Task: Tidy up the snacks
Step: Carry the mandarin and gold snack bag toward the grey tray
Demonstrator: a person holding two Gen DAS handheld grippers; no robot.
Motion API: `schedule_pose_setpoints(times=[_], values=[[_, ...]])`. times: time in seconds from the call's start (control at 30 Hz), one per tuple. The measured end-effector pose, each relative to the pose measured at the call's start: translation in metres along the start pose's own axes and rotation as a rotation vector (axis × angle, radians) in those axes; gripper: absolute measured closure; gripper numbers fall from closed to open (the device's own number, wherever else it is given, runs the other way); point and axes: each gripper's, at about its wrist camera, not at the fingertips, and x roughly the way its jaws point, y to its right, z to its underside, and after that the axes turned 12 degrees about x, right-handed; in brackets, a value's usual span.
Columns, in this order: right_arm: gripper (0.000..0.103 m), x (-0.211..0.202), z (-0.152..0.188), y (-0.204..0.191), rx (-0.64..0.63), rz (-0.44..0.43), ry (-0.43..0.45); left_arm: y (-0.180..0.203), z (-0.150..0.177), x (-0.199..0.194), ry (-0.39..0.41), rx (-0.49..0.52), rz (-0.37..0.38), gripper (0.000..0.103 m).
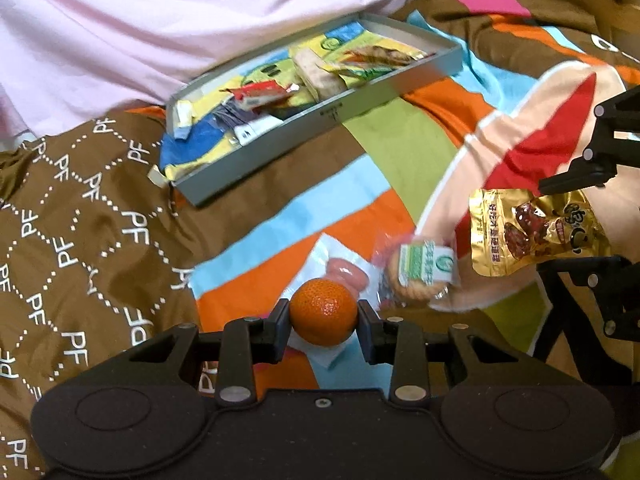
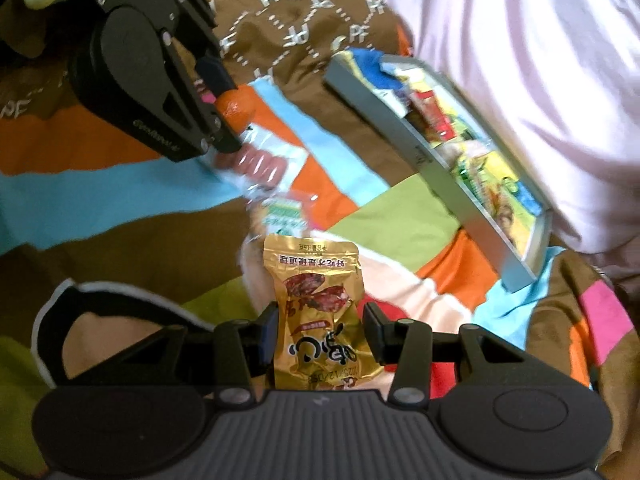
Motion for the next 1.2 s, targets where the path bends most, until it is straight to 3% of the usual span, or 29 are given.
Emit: schedule_pose_setpoints(times=[0.53,0.83,1.2], values=[[0.055,-0.001,-0.035,0.025,0.036,0.085,0.093,-0.029,-0.033,-0.001,0.09,-0.088,-0.098,0.066],[0.055,0.013,-0.064,0.061,0.135,0.151,0.131,-0.063,-0.072,0.006,0.212,-0.231,-0.11,0.066],[0.054,0.032,-0.086,0.089,0.181,0.205,0.176,-0.083,-0.117,0.023,0.317,-0.315,-0.173,0.066]])
